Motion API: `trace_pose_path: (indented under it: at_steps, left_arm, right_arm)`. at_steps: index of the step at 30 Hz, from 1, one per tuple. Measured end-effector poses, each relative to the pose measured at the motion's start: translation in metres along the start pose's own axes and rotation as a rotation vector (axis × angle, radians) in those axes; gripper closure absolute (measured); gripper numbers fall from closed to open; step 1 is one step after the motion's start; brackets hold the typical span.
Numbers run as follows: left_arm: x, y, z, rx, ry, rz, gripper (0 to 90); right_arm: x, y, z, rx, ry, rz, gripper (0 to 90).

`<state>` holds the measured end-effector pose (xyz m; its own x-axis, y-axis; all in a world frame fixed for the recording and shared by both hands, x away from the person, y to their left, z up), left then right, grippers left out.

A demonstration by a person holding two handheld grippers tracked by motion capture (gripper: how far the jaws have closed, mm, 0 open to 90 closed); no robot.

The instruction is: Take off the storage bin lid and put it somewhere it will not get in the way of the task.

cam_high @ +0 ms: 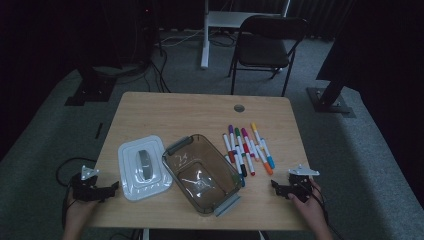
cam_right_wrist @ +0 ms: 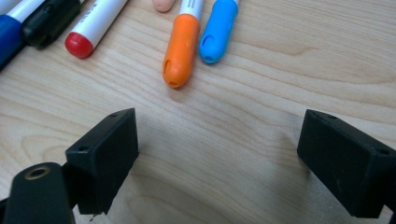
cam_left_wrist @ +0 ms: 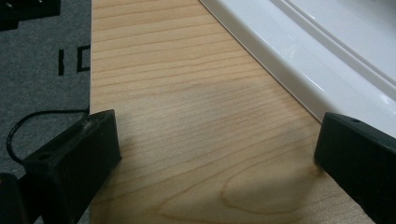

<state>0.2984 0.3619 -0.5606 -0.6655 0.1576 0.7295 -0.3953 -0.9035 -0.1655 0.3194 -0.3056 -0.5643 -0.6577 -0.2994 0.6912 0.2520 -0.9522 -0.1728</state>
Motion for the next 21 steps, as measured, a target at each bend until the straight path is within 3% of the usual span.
trace_pose_path:
  at_steps: [7, 12, 16, 21]
  left_arm:
    - [-0.0001, 0.0019, 0.0005, 0.009, -0.001, 0.009, 0.7]
    - [-0.0013, 0.0024, 0.0019, 0.008, -0.001, 0.008, 0.7]
    - [-0.0016, 0.0026, 0.0022, 0.010, 0.000, 0.009, 0.6]
    - [-0.0016, 0.0027, 0.0023, 0.010, 0.001, 0.009, 0.6]
  right_arm:
    - [-0.0013, -0.0014, 0.0010, -0.004, 0.001, -0.004, 12.2]
    - [0.0015, -0.0004, 0.0008, -0.028, 0.018, -0.024, 24.5]
    - [0.0049, -0.0002, 0.0019, -0.047, -0.005, -0.002, 26.3]
    - [0.0040, -0.0034, 0.0020, -0.007, -0.016, 0.000, 26.4]
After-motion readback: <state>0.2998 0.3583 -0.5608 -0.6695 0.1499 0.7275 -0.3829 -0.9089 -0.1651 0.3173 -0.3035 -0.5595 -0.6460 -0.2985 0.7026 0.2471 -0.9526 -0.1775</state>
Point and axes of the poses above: each handheld gripper's, and its own axes: x roughly backward along the jaws, z roughly out of its top, y roughly to its right, the point moved 2 cm from there along -x, roughly forward along the jaws, and after that the axes turned 13 degrees about -x, right-handed, at the moved point
